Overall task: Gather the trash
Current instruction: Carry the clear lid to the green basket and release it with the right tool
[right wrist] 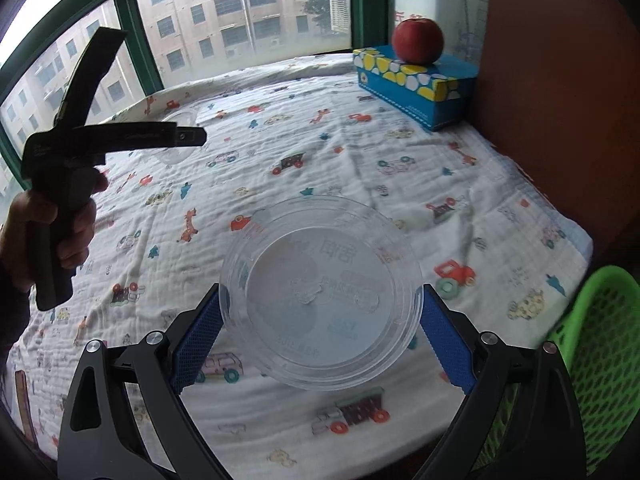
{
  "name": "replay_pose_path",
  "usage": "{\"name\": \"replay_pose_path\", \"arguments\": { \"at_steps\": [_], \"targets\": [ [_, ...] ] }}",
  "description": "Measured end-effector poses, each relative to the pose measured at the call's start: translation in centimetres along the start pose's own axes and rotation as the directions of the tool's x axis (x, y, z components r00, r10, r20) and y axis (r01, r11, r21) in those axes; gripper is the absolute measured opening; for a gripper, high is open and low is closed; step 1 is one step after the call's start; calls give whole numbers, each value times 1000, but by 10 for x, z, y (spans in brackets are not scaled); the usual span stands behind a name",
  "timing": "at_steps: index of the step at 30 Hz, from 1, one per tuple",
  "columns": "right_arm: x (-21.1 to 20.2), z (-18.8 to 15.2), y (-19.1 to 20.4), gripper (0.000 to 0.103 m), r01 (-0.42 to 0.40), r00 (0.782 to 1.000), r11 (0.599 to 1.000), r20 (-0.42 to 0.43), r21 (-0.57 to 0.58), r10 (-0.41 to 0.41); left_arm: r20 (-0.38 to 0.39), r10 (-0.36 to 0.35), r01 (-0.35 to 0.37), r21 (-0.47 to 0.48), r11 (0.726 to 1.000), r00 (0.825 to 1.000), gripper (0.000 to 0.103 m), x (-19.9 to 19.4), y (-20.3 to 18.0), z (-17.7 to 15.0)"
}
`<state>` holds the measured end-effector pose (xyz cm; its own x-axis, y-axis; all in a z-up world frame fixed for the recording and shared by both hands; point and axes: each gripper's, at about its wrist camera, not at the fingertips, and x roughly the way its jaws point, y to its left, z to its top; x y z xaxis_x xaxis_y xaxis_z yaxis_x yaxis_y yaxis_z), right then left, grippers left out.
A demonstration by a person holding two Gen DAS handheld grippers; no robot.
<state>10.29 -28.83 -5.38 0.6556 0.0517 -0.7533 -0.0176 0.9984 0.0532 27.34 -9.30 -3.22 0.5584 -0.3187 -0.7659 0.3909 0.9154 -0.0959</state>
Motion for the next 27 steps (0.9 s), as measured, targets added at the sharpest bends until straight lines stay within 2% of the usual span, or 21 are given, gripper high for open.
{"name": "replay_pose_path", "arguments": {
  "at_steps": [16, 27],
  "targets": [
    [-72, -42, -76, 92, 117, 992, 986, 41, 116, -123, 44, -144, 137, 129, 982, 989, 65, -58, -109, -25],
    [-104, -71, -152, 92, 227, 972, 950, 10, 214, -234, 26, -223, 213, 208, 955, 975, 65, -70, -182, -34]
  ]
}}
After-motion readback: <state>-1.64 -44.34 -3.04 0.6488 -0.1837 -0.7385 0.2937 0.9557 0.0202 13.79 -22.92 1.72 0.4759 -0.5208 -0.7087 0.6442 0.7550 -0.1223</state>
